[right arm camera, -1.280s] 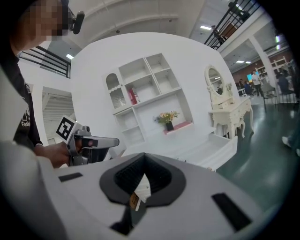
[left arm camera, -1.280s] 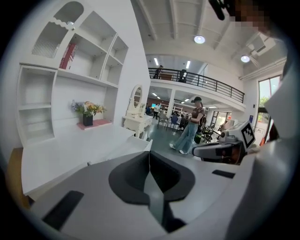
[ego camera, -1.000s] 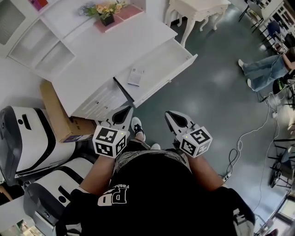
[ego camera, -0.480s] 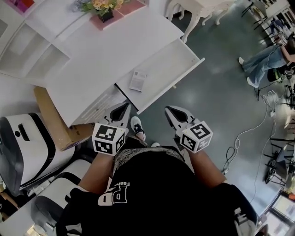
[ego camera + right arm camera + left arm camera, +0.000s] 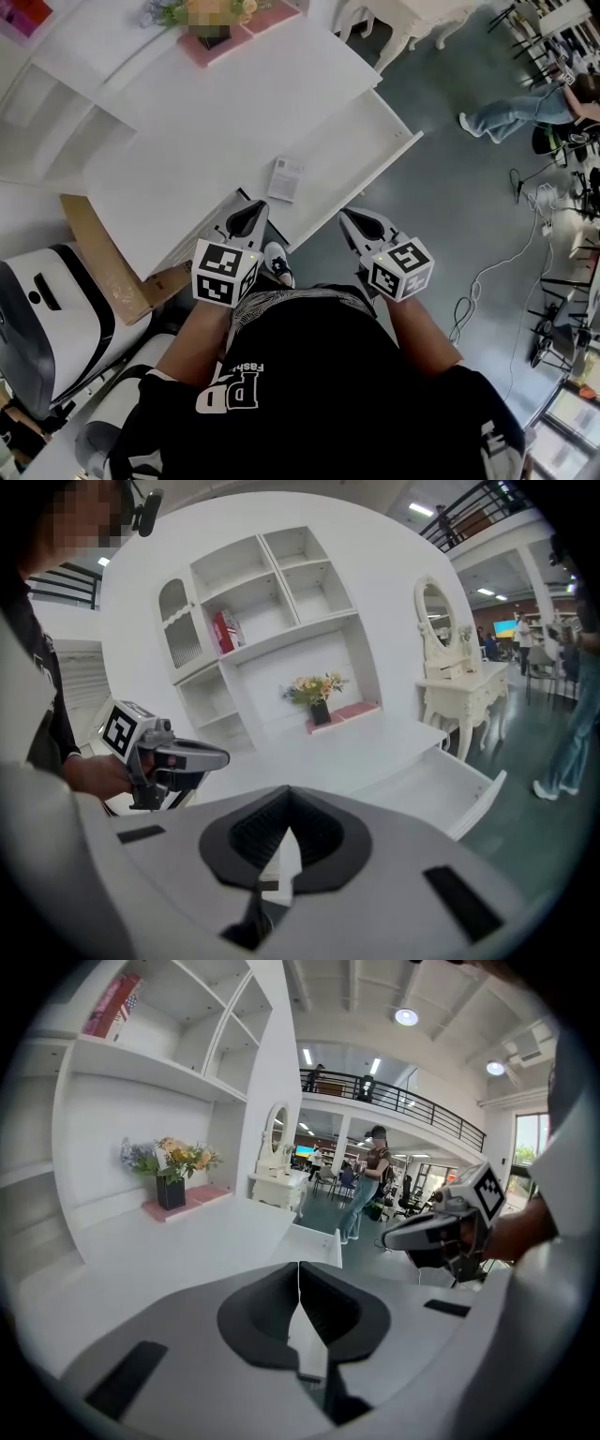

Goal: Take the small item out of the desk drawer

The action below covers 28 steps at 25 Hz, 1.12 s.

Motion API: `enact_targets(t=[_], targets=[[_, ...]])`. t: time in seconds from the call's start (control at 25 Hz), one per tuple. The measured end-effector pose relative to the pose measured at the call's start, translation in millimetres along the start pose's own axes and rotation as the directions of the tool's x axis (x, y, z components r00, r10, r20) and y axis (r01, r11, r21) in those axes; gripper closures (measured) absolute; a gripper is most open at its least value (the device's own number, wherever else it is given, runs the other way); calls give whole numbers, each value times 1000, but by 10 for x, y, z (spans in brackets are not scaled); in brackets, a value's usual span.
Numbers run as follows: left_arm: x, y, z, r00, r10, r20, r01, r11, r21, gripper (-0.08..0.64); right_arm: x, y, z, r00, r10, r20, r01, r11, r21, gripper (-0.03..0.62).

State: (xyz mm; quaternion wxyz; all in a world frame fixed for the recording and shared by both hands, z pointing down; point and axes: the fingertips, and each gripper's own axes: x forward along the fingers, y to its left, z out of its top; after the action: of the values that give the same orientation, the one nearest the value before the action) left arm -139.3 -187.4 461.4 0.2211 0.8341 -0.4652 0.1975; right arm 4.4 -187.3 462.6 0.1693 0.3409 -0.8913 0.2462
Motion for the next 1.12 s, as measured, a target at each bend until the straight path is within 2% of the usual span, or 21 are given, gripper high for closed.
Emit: enact_targets(t=[0.24,0.56,0.88,1.12], targets=[[122,213,61,1000,-19,-22,20,999,36,545,255,-92,135,1000,-15,-11,15,1000,11,584],[296,156,51,999,-15,-41,16,999,36,545,332,-221,247,1000,4,1,-4,1000,9,584],[463,67,131,996,89,-30,-89,996,-8,545,365,-426,360,994,109,-31,-110,993,-45,584],[576,78,222,985,170,-30,-171,985,-22,545,327,-695,449,989,145,-29,-146,988,-51,584]])
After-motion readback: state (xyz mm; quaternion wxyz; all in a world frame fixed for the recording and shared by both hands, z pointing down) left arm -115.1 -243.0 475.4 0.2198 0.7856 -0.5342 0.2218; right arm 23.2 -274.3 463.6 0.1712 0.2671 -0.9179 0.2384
